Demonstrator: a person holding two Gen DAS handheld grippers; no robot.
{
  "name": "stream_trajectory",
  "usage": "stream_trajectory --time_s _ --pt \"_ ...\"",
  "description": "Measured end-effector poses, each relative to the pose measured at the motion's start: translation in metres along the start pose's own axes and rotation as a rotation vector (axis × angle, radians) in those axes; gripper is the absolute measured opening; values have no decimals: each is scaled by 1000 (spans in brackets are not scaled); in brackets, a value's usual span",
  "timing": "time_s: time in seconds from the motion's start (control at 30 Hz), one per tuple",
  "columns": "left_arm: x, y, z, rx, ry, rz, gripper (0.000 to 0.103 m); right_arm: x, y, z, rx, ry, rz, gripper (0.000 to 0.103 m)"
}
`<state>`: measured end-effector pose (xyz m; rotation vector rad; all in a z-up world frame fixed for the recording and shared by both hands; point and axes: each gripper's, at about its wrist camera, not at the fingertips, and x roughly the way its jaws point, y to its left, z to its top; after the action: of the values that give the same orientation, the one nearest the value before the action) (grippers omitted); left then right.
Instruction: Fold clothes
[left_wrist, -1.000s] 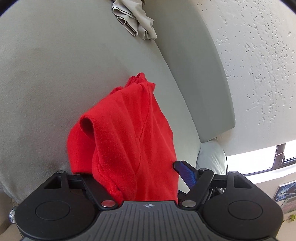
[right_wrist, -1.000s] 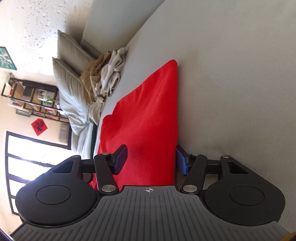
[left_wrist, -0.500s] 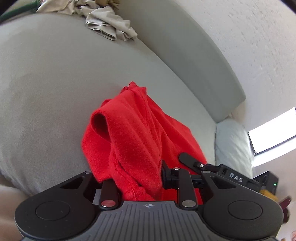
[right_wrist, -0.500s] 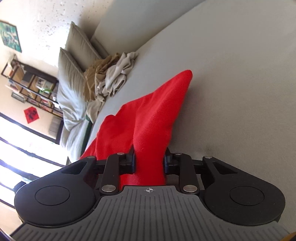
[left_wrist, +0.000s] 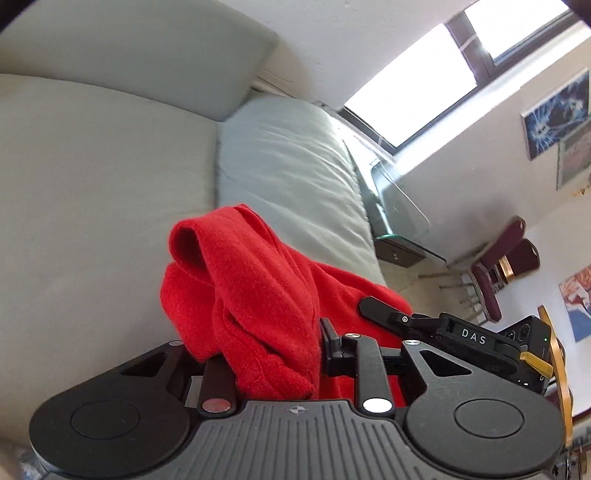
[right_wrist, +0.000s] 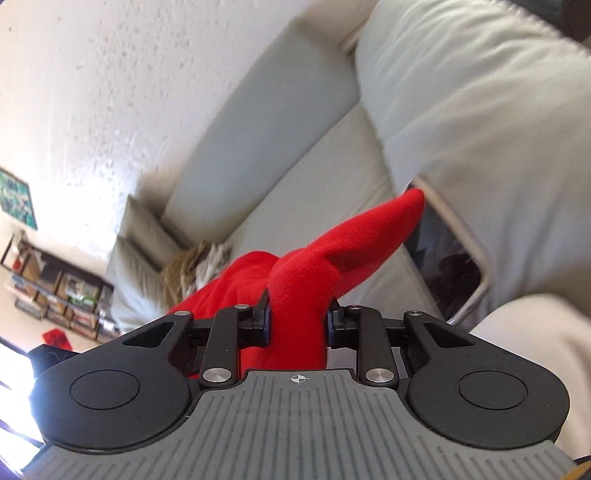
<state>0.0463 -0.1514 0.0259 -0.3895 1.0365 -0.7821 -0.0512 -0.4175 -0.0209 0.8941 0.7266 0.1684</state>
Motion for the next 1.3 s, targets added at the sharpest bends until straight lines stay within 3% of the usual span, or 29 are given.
stream_trajectory --time_s 0.1,0.17,0.27,0.33,0.4,0.47,0.57,0.77,0.8,0.83,0.87,0.97,1.03,1.1,1.17,1.23,1.3 --pt "52 -38 24 25 6 -87 24 -33 -18 48 -25 -102 -112 27" --pt "76 -55 38 59 -50 -139 24 -48 -24 80 -60 -180 -195 27" --pt "113 -63 53 84 -136 -218 25 -69 -26 115 -150 -320 -215 27" --pt "148 -49 57 -4 -80 -217 26 -74 -36 132 -200 -379 -228 29" --pt "187 -25 54 -144 44 -159 25 -64 -60 144 -147 -347 -254 37" --pt "212 -1 45 -217 122 -72 24 -57 -83 141 -76 -301 -260 54" --pt "218 19 34 -287 125 -89 26 -51 -112 127 17 -243 -254 56" --pt "208 19 30 -271 111 -98 26 -43 -155 94 158 -151 -218 56" --pt "209 19 31 -276 114 -93 26 -39 -151 85 140 -147 -225 55" --pt "209 18 33 -283 120 -87 25 -36 -148 75 121 -143 -232 46" --pt "208 15 35 -274 126 -74 24 -34 -144 69 110 -146 -247 18" --pt "202 5 39 -216 149 -14 26 -40 -130 60 107 -177 -323 13" --pt "195 -2 41 -157 168 79 40 -49 -124 56 104 -158 -357 14" --pt "178 -10 39 -66 184 224 52 -59 -118 51 100 -140 -391 27" --pt "154 -19 31 29 153 333 52 -68 -112 47 96 -121 -425 51" --pt "132 -30 22 114 117 385 52 -78 -106 43 92 -103 -459 68" --pt "116 -45 14 199 92 418 53 -93 -92 40 52 -114 -480 75"
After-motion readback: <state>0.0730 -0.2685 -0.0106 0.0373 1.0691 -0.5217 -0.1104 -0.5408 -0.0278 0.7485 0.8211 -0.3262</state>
